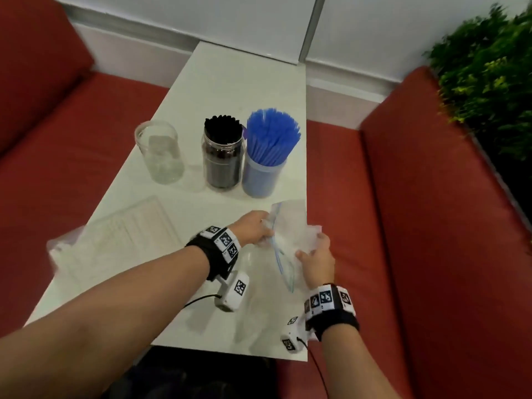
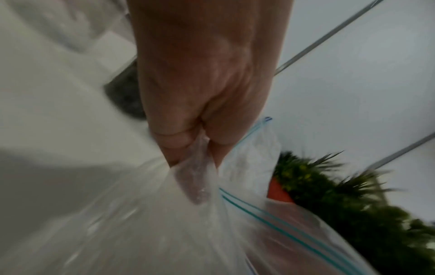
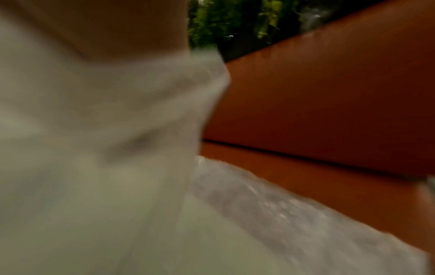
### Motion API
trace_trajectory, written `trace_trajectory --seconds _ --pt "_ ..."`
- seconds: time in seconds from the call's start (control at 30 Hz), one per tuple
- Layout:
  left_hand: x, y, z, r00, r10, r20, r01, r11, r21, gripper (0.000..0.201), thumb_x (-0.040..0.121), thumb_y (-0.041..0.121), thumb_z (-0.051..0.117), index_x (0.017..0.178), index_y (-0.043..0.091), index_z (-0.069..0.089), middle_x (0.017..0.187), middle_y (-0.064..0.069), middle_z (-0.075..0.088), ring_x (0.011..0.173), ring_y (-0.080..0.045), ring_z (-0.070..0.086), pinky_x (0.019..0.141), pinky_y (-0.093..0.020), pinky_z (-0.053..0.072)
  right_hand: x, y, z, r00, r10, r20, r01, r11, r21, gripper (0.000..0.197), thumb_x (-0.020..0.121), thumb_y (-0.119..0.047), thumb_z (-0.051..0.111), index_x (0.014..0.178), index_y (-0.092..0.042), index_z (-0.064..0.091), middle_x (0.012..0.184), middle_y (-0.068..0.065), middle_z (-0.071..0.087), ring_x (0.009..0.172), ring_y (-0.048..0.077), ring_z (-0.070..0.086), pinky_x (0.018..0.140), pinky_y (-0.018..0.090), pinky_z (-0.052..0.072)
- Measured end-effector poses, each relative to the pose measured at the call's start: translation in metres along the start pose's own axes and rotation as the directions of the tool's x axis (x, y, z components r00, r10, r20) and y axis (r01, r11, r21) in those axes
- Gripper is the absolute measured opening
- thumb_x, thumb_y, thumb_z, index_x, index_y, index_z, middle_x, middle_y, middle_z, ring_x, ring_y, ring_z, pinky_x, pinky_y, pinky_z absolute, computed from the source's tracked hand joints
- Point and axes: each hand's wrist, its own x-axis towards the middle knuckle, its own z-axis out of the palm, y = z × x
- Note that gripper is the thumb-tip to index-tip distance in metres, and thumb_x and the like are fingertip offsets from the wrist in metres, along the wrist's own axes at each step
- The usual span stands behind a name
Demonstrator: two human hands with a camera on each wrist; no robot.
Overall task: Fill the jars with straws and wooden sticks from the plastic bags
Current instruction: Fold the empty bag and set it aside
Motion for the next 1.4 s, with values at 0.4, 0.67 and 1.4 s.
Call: trace_trajectory --seconds 0.4,0.67,1.4 --pt "0.022 -0.092 0.020 0.995 -0.001 -0.097 0.002 1.000 0.014 0.031 0.084 0.030 0.075 0.110 0.018 0.064 0.089 -0.004 0.066 0.079 -0.017 0.062 0.075 -0.023 0.047 0.005 0.076 0.094 0.925 -0.073 0.373 0.329 0.645 -0.689 0.099 0.069 -0.095 0.002 0.139 -0.043 -0.045 0.169 0.010 -0.008 0.148 0.047 -0.027 0.114 0.071 -0.012" --pt "-0.050 -0.094 -0.078 0.952 -0.290 -0.099 0.271 0.642 0.717 0.056 0.080 0.063 0.066 0.069 0.009 0.059 0.063 0.000 0.061 0.057 -0.017 0.059 0.056 -0.025 0.046 0.008 0.029 0.136 0.920 -0.019 0.392 0.332 0.568 -0.753 0.108 0.071 -0.098 0.012 0.137 -0.037 -0.047 0.169 0.009 -0.012 0.147 0.052 -0.024 0.112 0.074 -0.010" --pt "-0.114 -0.055 -0.195 0.986 -0.167 -0.012 0.167 0.986 -0.015 0.020 0.087 0.011 0.073 0.076 0.000 0.061 0.055 -0.010 0.058 0.048 -0.020 0.061 0.053 -0.030 0.058 -0.033 -0.138 0.116 0.919 -0.387 0.075 0.335 0.668 -0.665 0.034 0.094 -0.037 0.060 0.123 -0.020 0.055 0.137 0.015 0.038 0.118 0.035 0.044 0.097 0.045 0.039"
